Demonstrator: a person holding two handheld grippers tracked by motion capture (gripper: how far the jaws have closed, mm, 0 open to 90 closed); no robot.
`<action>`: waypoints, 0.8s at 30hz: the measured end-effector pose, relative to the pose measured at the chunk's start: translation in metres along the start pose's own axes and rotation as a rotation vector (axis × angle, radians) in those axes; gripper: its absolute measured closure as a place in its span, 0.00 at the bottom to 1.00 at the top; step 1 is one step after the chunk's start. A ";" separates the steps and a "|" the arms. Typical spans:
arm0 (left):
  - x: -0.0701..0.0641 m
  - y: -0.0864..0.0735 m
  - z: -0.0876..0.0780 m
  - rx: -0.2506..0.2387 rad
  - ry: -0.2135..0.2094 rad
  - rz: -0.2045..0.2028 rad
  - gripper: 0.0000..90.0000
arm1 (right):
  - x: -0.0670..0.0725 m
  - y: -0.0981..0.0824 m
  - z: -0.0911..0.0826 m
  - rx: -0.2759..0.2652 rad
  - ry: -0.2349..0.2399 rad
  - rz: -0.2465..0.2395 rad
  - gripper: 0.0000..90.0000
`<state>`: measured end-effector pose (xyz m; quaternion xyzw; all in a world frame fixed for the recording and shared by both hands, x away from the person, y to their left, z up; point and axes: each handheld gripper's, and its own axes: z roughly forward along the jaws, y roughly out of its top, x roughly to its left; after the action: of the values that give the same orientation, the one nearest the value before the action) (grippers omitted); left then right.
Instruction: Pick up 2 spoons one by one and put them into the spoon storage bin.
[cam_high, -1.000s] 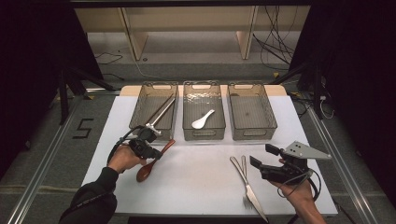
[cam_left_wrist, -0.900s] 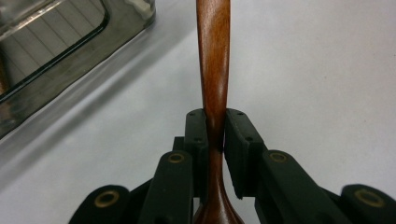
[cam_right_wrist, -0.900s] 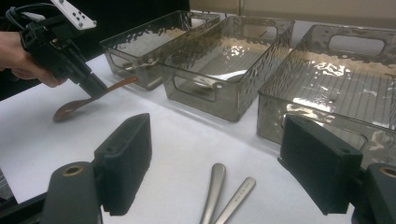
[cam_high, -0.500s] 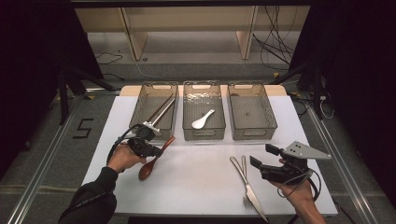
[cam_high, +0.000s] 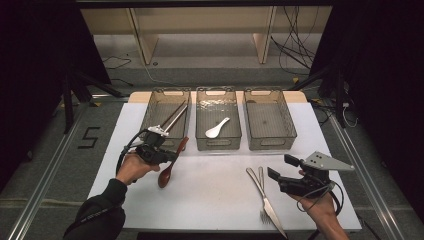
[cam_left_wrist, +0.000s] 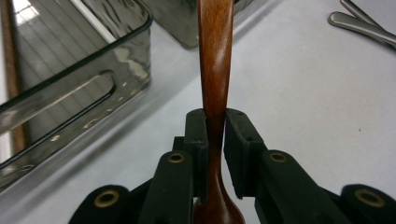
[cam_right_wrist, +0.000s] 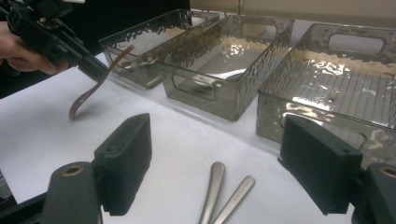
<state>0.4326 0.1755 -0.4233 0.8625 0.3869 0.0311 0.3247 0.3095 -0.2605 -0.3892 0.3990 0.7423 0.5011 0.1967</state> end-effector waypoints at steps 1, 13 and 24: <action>0.000 -0.001 0.001 -0.005 0.010 0.000 0.88 | 0.000 0.000 0.000 -0.001 0.000 0.001 0.29; -0.001 -0.001 0.003 0.002 0.030 0.005 0.88 | 0.000 0.000 0.000 0.003 0.001 0.001 0.29; 0.007 -0.001 0.002 -0.013 0.099 -0.053 0.88 | -0.001 0.000 0.000 0.003 0.001 0.004 0.29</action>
<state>0.4373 0.1796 -0.4263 0.8472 0.4251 0.0674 0.3115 0.3098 -0.2609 -0.3894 0.4004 0.7424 0.5005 0.1949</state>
